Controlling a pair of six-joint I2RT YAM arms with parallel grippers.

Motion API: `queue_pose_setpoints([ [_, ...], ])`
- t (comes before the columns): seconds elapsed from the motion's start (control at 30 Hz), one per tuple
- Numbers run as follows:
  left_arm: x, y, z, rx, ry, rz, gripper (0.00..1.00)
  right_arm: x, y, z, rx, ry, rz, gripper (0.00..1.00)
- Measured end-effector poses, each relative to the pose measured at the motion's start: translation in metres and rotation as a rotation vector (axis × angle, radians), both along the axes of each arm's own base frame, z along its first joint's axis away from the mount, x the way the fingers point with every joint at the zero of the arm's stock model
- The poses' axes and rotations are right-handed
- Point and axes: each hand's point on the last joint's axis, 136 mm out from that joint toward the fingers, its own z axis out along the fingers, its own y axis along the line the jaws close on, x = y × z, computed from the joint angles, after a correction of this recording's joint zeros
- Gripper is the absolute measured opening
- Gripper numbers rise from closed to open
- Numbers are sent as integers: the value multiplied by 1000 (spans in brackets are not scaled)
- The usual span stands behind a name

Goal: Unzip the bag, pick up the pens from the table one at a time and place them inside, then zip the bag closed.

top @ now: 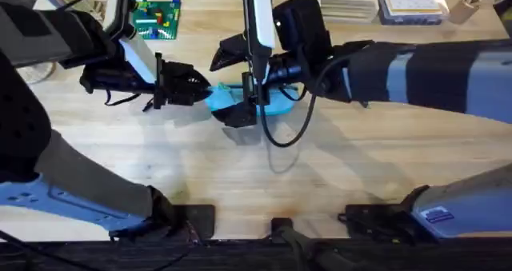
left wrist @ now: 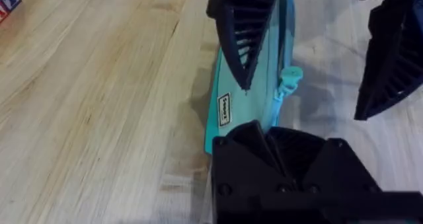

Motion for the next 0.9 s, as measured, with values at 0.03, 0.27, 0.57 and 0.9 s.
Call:
queue_pose_setpoints([
  [0.03,0,0,0,0,0,0,42,0,0,0,1,5,-1,996],
  [0.27,0,0,0,0,0,0,42,-2,-1,12,18,23,-18,998],
  [0.57,0,0,0,0,0,0,42,0,-17,47,5,-8,-125,998],
  [0.9,0,0,0,-3,-1,1,48,-7,-51,50,-123,16,-254,996],
])
